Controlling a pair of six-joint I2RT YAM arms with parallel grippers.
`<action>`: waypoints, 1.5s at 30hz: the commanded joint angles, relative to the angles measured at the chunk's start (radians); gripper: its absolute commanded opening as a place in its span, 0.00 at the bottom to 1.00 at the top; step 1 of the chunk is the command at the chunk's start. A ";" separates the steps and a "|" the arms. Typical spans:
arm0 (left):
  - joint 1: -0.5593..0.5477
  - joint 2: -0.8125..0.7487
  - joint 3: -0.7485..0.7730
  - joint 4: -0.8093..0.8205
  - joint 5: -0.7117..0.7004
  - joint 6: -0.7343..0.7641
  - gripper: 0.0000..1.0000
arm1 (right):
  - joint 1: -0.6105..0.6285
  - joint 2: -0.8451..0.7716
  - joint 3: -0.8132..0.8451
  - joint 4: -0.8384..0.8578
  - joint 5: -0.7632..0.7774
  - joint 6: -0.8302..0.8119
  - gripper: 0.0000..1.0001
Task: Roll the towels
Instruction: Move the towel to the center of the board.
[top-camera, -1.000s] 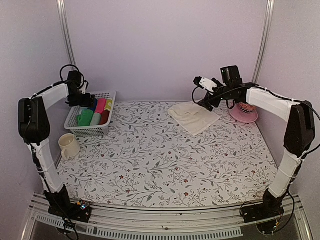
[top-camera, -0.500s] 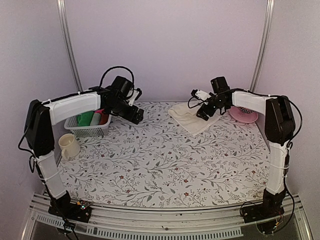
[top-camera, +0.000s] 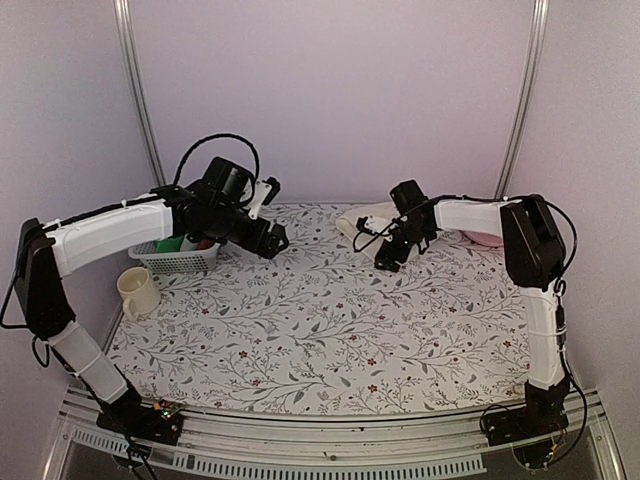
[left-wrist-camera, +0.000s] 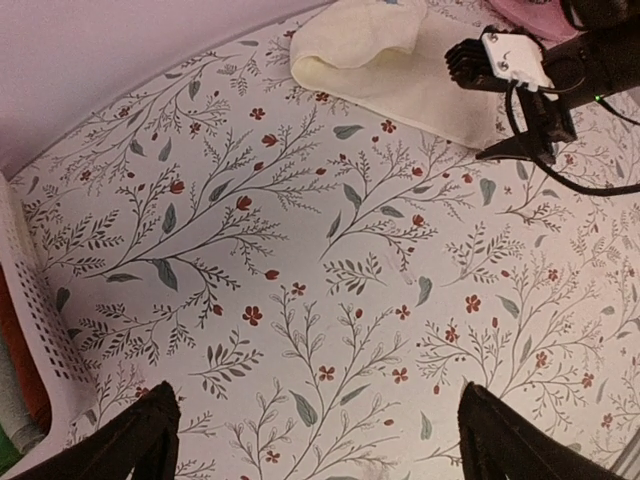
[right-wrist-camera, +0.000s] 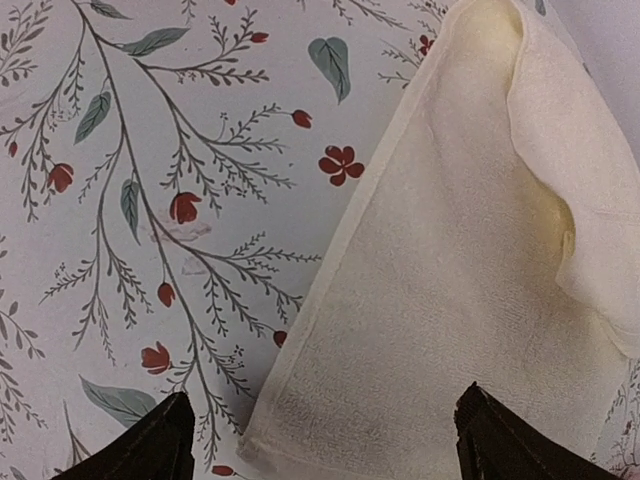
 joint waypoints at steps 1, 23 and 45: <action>-0.009 -0.040 -0.048 0.080 0.012 -0.012 0.97 | -0.002 0.055 0.033 -0.042 0.005 -0.011 0.88; -0.011 -0.055 -0.091 0.129 0.040 -0.032 0.97 | -0.013 0.101 0.080 -0.351 -0.220 -0.019 0.03; -0.012 -0.035 -0.091 0.142 0.141 -0.032 0.97 | 0.036 -0.460 -0.461 -0.563 -0.161 -0.292 0.02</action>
